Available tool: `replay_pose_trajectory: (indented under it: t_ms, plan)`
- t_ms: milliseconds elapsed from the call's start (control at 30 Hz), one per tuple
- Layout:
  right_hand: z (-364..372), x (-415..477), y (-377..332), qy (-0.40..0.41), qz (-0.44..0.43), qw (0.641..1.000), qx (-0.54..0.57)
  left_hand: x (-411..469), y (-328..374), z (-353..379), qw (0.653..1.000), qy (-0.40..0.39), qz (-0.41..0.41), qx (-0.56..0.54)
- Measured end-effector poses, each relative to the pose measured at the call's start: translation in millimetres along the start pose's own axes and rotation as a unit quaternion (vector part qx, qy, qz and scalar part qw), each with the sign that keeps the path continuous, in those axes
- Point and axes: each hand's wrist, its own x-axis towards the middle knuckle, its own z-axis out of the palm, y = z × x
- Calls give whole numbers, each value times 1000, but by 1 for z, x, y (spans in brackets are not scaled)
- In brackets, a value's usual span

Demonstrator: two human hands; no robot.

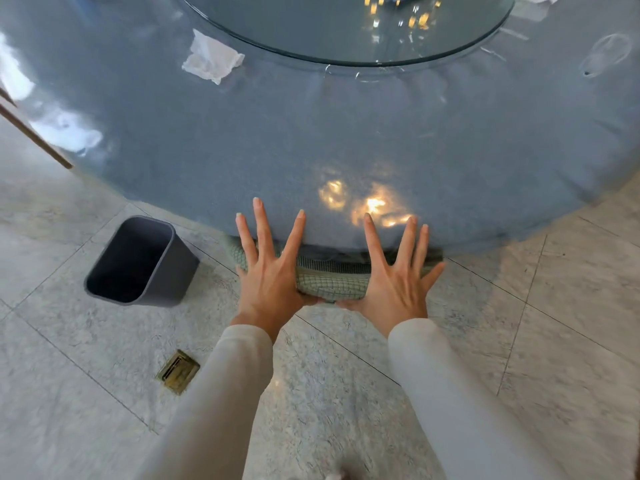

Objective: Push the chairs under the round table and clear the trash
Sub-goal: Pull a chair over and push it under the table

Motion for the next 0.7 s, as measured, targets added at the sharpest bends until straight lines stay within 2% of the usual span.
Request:
replay_pose_trajectory:
  t_ms: [567,700]
  plan:
    - [6,23,12,-17,-32,999,-35,16,-4,4,999,-8,5,41]
    - [7,23,12,-16,-34,999,-23,15,2,-3,995,-41,-14,86]
